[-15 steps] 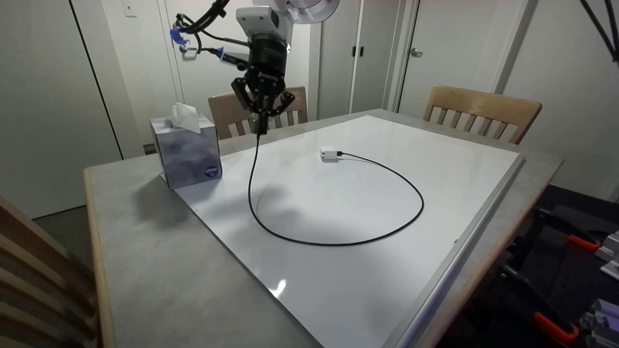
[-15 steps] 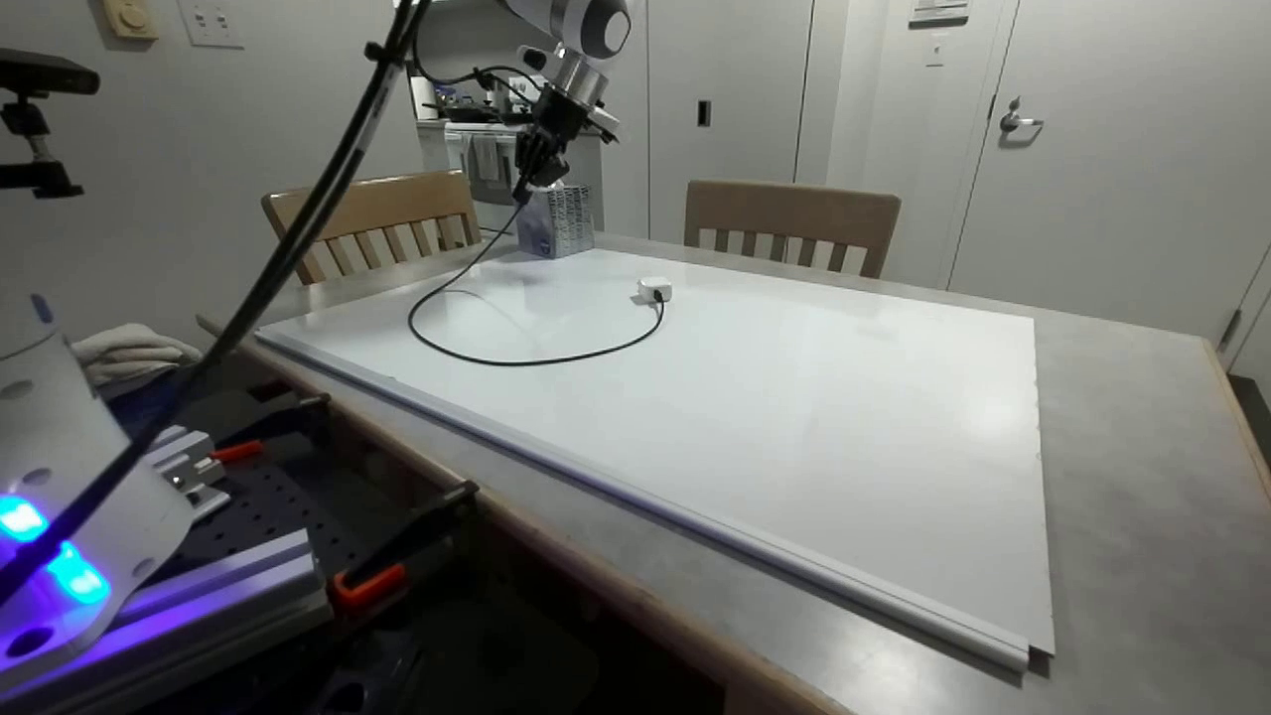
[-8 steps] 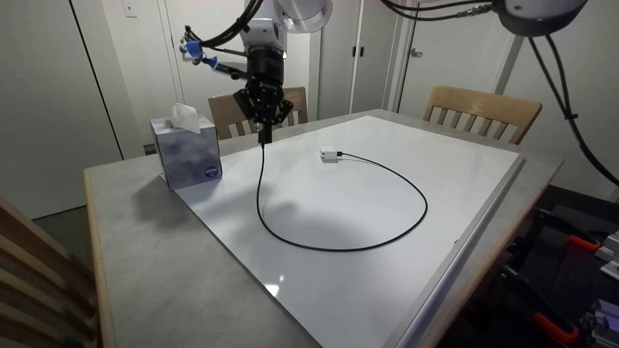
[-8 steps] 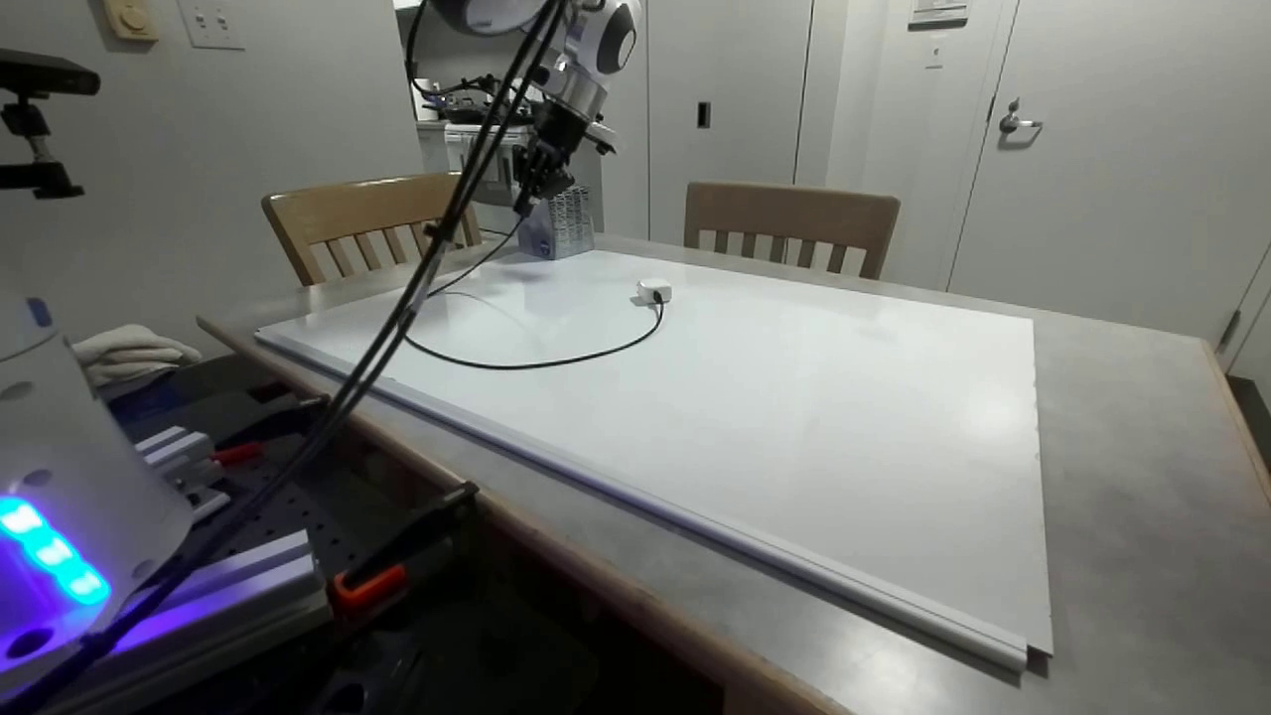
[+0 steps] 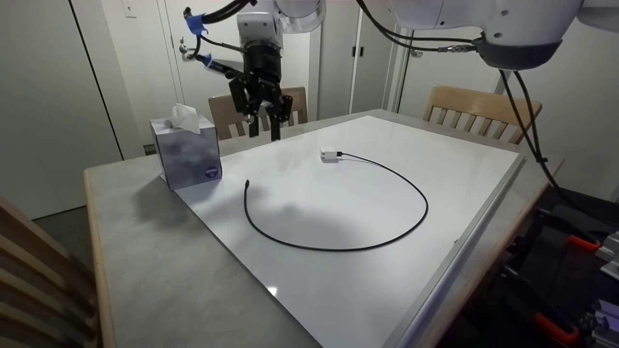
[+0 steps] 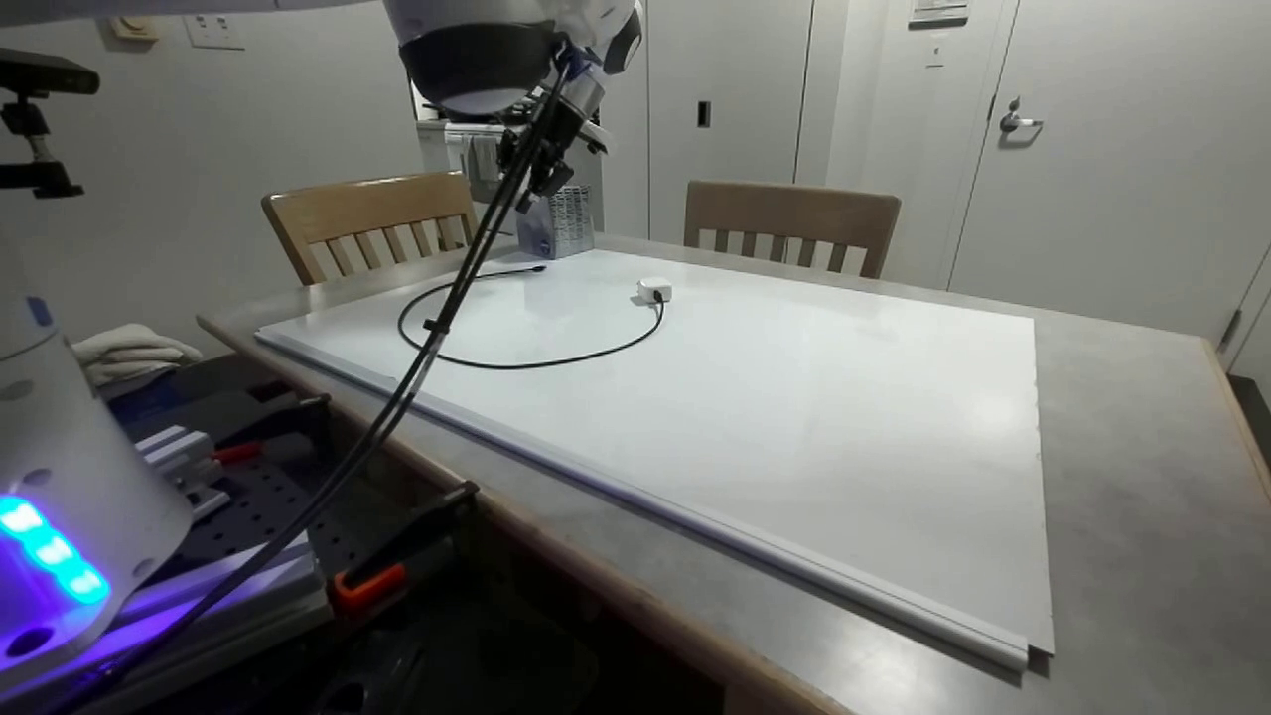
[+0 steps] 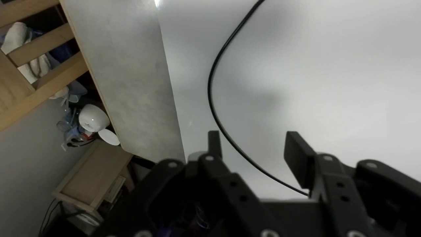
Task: Straighten the charger cable.
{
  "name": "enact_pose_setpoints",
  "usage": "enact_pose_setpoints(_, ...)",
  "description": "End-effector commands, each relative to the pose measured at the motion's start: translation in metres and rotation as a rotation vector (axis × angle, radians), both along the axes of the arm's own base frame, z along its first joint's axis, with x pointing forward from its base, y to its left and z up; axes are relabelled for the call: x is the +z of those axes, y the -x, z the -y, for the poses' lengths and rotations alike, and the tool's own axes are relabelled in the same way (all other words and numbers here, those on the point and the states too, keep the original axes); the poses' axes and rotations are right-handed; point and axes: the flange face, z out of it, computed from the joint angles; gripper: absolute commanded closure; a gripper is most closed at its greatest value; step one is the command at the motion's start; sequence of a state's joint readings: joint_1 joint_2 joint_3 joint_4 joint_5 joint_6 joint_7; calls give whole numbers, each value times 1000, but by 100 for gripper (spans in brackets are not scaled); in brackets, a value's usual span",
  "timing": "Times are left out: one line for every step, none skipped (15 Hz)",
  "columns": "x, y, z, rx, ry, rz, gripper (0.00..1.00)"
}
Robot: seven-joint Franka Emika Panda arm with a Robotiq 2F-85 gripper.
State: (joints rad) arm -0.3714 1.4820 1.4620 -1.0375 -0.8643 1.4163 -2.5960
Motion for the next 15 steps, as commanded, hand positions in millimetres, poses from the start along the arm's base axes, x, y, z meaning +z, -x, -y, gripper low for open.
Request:
enact_pose_setpoints(12, -19, 27, -80, 73, -33, 17)
enact_pose_setpoints(8, -22, 36, -137, 94, -61, 9)
enact_pose_setpoints(-4, -21, 44, -187, 128, -110, 3)
enact_pose_setpoints(-2, -24, 54, -235, 165, -115, 0)
enact_pose_setpoints(-3, -28, 60, -292, 193, -119, 0)
enact_pose_setpoints(-3, -31, 64, -350, 217, -119, 0)
enact_pose_setpoints(-1, -34, 69, -409, 236, -123, 0)
enact_pose_setpoints(1, -38, 71, -471, 246, -132, 0)
enact_pose_setpoints(3, -41, 73, -532, 250, -138, 0)
enact_pose_setpoints(-5, -35, 69, -446, 229, -148, 0)
enact_pose_setpoints(-4, -37, 71, -486, 238, -152, 0)
enact_pose_setpoints(-3, -38, 71, -506, 242, -153, 0)
enact_pose_setpoints(-3, -39, 72, -513, 243, -153, 0)
enact_pose_setpoints(-3, -37, 71, -562, 287, -199, 0)
enact_pose_setpoints(-3, -36, 70, -623, 340, -239, 0)
